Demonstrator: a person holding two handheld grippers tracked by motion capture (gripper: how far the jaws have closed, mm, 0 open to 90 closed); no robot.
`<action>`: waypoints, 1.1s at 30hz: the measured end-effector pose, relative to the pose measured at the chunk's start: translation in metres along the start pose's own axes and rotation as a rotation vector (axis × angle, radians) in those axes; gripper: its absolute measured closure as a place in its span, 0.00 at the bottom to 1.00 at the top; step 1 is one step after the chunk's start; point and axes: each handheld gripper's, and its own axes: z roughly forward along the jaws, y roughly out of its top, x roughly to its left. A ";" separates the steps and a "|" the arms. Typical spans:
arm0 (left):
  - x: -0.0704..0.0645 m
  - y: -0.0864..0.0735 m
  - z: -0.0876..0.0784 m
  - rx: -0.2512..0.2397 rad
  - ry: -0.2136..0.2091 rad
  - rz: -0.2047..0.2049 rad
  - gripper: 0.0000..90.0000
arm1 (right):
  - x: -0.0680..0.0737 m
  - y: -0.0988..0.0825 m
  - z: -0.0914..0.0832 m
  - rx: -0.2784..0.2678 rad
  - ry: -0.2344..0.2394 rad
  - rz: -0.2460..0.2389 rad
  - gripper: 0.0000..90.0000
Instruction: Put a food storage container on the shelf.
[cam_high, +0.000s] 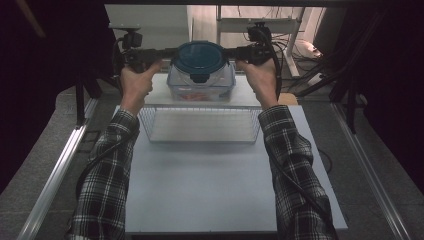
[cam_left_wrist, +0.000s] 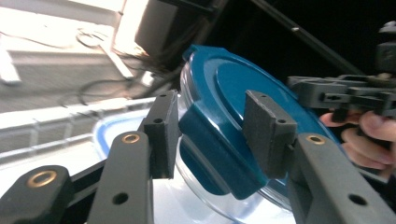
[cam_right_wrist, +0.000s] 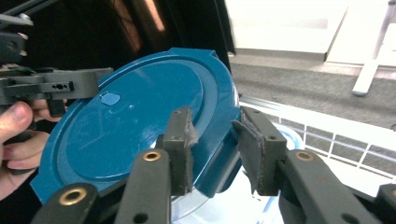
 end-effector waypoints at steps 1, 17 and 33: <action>-0.001 0.001 -0.005 -0.021 -0.010 -0.002 0.64 | 0.002 0.000 -0.002 -0.008 -0.017 -0.020 0.73; -0.030 -0.042 -0.023 0.148 0.014 0.204 1.00 | 0.021 -0.040 -0.022 0.051 -0.045 -0.198 0.99; -0.026 -0.032 -0.005 0.142 0.073 0.191 0.99 | 0.013 -0.034 -0.007 0.028 -0.091 -0.169 0.99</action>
